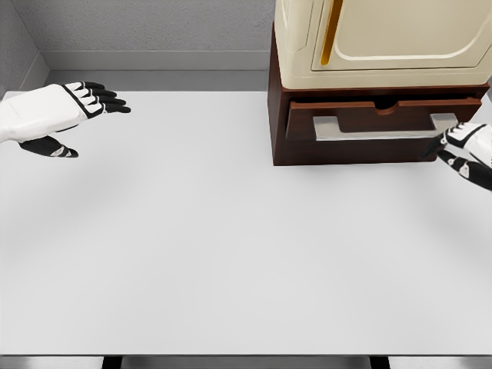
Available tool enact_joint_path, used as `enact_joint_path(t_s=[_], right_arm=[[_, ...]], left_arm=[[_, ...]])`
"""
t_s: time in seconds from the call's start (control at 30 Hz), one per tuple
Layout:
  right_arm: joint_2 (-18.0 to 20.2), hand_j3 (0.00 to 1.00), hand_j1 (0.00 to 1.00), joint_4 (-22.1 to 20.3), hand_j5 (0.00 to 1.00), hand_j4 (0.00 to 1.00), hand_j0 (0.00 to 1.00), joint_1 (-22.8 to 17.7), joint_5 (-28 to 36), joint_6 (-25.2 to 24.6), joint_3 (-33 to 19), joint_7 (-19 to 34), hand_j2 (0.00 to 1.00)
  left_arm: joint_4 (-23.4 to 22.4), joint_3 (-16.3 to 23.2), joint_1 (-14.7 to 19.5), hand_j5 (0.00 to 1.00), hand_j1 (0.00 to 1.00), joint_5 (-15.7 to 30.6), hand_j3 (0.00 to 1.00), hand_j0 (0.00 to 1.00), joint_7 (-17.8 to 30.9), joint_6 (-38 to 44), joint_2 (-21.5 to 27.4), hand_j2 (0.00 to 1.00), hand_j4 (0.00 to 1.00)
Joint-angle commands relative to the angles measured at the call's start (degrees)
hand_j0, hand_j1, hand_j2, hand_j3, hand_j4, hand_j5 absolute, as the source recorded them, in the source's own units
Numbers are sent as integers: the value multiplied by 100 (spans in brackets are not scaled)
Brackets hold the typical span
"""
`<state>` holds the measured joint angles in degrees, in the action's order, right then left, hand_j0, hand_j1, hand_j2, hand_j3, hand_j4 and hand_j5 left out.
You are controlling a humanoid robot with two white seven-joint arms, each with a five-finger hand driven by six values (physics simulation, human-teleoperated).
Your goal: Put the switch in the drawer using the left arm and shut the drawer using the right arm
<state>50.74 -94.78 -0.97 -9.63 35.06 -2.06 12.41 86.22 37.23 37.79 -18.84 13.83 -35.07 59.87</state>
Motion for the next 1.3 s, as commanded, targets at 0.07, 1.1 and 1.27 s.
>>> enact_joint_path(t_s=[0.07,1.1,1.27], right_arm=[[-20,46,46,-14,46,46,46,35,-21,-6,179,-2,46],[-301,46,46,759,46,46,46,958,-206,-6,970,7,46],[-293,47,47,724,47,47,47,949,-189,-6,953,-2,47]], left_arm=[[0,-6,0,100,100,38,100,100,-3,7,7,100,100],[27,-6,0,100,100,30,100,100,-3,7,7,100,100],[27,-6,0,100,100,30,100,100,-3,7,7,100,100]])
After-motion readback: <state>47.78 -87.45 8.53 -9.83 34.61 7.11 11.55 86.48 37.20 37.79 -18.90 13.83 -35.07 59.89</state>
